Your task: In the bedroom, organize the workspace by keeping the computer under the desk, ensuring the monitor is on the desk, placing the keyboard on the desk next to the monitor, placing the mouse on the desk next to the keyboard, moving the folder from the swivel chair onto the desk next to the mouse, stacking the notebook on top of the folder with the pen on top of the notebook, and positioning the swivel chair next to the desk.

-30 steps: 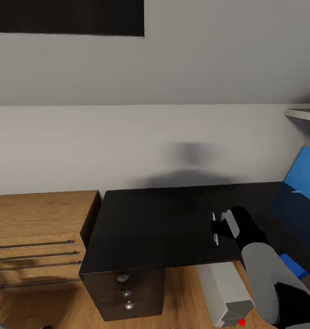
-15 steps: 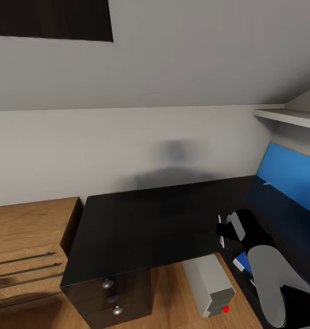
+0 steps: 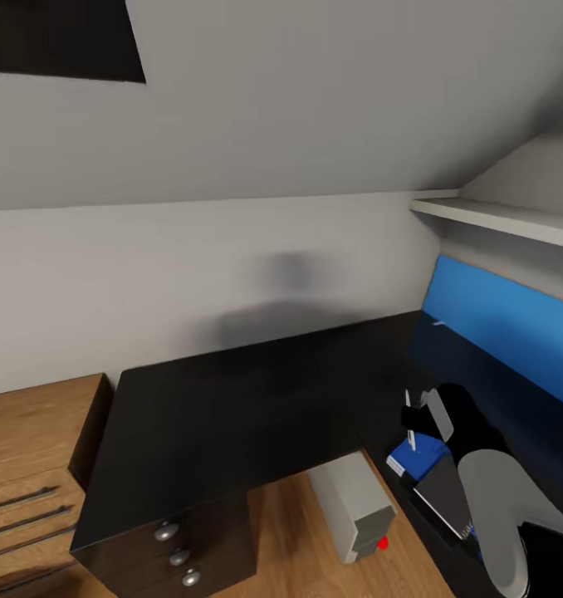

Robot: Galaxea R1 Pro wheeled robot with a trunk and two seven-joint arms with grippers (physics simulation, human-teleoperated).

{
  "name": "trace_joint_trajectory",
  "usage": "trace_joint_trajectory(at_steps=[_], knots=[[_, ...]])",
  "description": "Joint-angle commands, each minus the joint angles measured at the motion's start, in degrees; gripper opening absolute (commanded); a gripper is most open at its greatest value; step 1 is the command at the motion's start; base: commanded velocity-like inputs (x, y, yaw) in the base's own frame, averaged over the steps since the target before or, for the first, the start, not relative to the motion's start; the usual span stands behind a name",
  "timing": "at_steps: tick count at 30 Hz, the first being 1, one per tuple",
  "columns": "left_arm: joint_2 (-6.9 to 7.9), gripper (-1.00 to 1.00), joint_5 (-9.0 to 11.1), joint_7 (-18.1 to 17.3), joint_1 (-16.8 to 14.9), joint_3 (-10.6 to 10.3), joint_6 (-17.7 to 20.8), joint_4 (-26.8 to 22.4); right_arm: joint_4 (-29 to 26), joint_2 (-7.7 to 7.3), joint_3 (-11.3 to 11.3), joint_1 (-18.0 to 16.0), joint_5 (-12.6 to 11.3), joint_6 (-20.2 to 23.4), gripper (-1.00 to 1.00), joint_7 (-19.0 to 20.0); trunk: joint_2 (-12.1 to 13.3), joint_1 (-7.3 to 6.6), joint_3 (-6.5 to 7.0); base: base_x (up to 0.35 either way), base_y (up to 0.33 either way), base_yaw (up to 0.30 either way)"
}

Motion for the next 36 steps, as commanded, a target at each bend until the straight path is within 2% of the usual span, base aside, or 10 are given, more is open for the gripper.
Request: trace_joint_trajectory(at_steps=[1,8,14,24,32,36], knots=[[-0.02,1.00,0.3,0.0,0.0,0.0,0.0,-0.1,0.0,0.04,-0.1,0.0,-0.6,-0.1,-1.00,-0.4,0.4,-0.21,0.11,0.000,0.000,-0.270],[-0.02,1.00,0.3,0.0,0.0,0.0,0.0,-0.1,0.2,0.22,0.0,0.1,-0.6,-1.9,-1.00,-0.4,3.2,-1.75,1.37,0.000,0.000,-0.270],[-0.02,1.00,0.3,0.0,0.0,0.0,0.0,-0.1,0.2,0.28,0.0,0.1,-0.6,-2.1,-1.00,-0.4,3.2,-1.75,1.37,0.000,0.000,-0.270],[-0.02,1.00,0.4,0.0,0.0,0.0,-0.1,-0.1,1.0,0.41,0.0,0.2,-0.3,-2.8,-1.00,-0.5,7.2,-3.94,3.17,0.000,0.000,-0.270],[-0.02,1.00,0.4,0.0,0.0,0.0,-0.3,-0.1,3.7,0.44,0.2,0.4,-0.2,-6.0,-1.00,-0.4,7.2,-3.94,3.17,0.000,0.000,-0.094],[-0.02,1.00,0.3,0.0,0.0,0.0,-0.4,-0.1,5.5,0.64,1.5,0.4,0.1,-7.7,-1.00,-0.5,7.2,-3.94,3.17,0.000,0.000,-0.011]])
